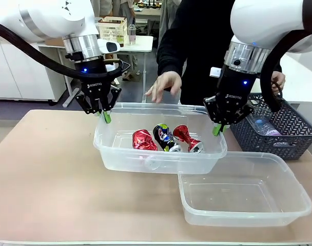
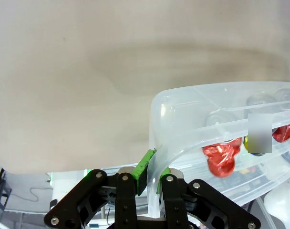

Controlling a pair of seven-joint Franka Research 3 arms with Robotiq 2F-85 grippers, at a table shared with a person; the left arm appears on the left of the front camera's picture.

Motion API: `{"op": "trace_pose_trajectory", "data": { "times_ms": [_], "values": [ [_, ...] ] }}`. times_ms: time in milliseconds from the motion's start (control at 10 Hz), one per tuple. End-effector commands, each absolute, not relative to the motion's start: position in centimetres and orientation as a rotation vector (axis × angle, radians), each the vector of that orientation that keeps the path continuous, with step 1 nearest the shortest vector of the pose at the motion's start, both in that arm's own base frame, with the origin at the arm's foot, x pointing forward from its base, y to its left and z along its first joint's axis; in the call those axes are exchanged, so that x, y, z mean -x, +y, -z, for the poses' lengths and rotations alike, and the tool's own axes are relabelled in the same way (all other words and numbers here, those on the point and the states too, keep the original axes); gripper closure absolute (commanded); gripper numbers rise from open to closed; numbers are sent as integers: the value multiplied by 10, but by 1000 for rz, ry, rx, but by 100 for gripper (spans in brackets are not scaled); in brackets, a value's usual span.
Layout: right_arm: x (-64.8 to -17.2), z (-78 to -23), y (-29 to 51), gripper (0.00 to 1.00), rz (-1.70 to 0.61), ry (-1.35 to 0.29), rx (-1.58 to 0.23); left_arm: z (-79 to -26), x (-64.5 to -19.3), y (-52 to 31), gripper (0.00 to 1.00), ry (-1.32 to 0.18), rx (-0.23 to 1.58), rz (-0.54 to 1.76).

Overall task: Sort the waste into each basket.
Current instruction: Offer the picked Organizing box to the human.

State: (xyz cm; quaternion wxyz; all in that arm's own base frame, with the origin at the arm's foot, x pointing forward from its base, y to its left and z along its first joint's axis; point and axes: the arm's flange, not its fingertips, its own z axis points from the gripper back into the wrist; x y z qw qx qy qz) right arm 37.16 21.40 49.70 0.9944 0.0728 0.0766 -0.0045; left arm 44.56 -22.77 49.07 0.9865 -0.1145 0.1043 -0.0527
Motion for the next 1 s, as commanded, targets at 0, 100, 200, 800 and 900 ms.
{"op": "trace_pose_trajectory", "data": {
  "times_ms": [0,100,200,800,900],
  "values": [
    [-372,-501,214,92,4,156,-137,-496,-440,-226,94,203,252,105],
    [-372,-501,214,92,4,156,-137,-496,-440,-226,94,203,252,105],
    [-372,-501,214,92,4,156,-137,-496,-440,-226,94,203,252,105],
    [-389,-510,219,92,-13,171,-144,-503,-465,-231,94,217,217,119],
    [-412,-523,224,92,-27,174,-122,-515,-494,-226,94,182,175,61]
  ]
}}
